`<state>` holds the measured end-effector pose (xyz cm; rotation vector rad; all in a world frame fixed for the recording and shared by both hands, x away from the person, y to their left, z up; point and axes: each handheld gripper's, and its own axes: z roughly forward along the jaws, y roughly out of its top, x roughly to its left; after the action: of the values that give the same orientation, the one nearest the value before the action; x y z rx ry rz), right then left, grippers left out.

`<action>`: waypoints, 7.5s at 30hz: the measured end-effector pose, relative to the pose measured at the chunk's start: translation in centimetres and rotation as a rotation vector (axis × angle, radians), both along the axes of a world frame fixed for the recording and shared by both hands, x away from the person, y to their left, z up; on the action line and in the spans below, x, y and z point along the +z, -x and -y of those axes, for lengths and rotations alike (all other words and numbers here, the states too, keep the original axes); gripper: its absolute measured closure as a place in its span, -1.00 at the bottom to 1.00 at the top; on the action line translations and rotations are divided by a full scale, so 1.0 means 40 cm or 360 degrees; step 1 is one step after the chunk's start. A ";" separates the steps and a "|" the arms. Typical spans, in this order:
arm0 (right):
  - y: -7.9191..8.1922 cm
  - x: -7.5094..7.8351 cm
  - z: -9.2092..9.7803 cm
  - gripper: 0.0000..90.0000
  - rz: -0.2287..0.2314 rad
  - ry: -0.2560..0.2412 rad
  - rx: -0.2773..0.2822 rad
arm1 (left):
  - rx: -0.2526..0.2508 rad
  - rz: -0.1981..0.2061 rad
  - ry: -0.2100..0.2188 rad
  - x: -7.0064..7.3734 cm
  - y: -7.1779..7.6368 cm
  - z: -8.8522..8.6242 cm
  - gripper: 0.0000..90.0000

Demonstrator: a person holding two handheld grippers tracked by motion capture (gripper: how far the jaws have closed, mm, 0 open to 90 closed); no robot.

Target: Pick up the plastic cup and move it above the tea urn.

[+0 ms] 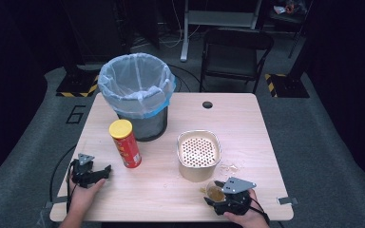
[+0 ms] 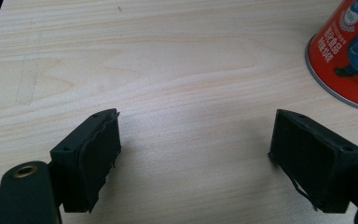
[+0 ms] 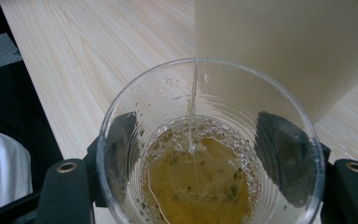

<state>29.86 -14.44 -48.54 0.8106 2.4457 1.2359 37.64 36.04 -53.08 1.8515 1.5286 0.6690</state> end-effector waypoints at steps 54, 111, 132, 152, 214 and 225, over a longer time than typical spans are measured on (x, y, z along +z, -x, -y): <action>-0.361 0.235 0.149 -0.16 0.0225 0.0021 -0.0273 | -0.0003 -0.0003 -0.0002 0.000 -0.001 0.000 -0.66; -0.333 0.201 -0.111 -0.16 0.1442 0.1366 0.0179 | 0.0004 0.0019 0.0018 -0.002 -0.003 0.002 -0.66; -0.276 0.152 -0.174 -0.16 0.2161 0.2187 0.0527 | 0.0003 0.0018 0.0018 -0.002 -0.003 0.002 -0.66; -0.266 0.166 -0.184 -0.16 0.2224 0.2169 0.0576 | 0.0001 0.0017 0.0017 -0.001 -0.004 0.002 -0.66; -0.237 0.160 -0.175 -0.16 0.2325 0.1885 0.0293 | 0.0002 0.0017 0.0018 -0.001 -0.003 0.002 -0.66; -0.218 0.187 -0.163 -0.17 0.2101 0.1168 -0.0126 | 0.0001 0.0017 0.0016 -0.001 -0.003 0.002 -0.66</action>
<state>38.58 -7.94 -41.06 -0.1521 1.4683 0.4257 37.78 35.96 -53.13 1.8370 1.5235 0.6690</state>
